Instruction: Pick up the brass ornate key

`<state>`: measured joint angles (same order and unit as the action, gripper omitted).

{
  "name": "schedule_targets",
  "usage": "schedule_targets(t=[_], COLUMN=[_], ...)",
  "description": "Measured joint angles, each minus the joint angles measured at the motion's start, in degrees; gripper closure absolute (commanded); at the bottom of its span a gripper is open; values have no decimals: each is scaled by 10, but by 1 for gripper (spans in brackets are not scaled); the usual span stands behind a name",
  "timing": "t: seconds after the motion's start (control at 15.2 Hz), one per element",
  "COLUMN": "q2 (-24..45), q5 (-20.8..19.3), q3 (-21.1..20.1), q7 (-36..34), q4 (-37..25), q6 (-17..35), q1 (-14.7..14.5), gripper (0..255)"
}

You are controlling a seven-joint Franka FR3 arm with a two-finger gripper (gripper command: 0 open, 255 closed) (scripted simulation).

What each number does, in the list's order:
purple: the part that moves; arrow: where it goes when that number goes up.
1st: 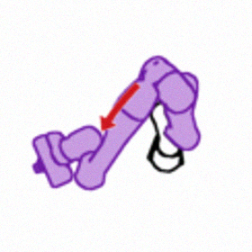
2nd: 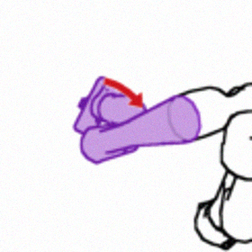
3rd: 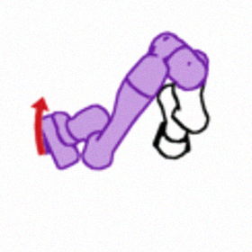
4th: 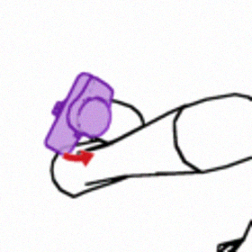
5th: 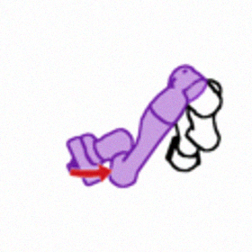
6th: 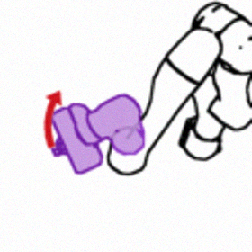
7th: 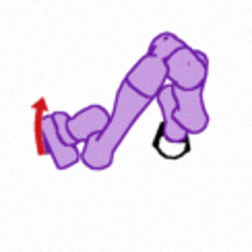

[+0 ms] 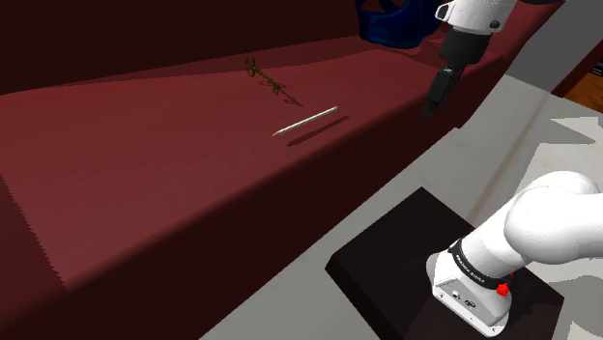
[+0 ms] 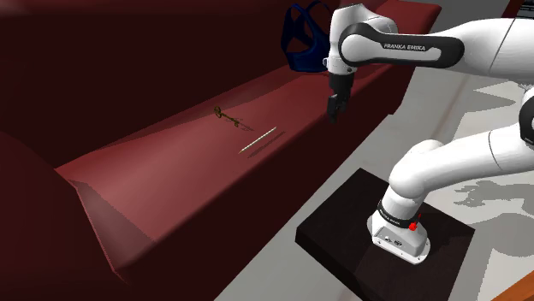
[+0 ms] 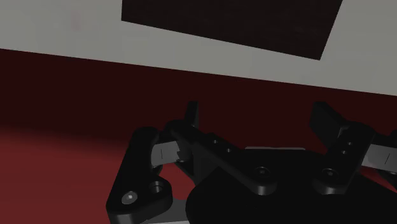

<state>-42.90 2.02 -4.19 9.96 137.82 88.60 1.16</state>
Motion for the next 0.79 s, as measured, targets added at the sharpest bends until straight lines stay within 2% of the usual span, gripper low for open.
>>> schedule_targets(t=[0.33, 0.79], q2=[40, 162], q5=[21, 41], q3=[-31, -96], q7=[-39, -126], q4=[-28, -131], q6=[22, 65], q1=[-8, -15], gripper=[0, 0])
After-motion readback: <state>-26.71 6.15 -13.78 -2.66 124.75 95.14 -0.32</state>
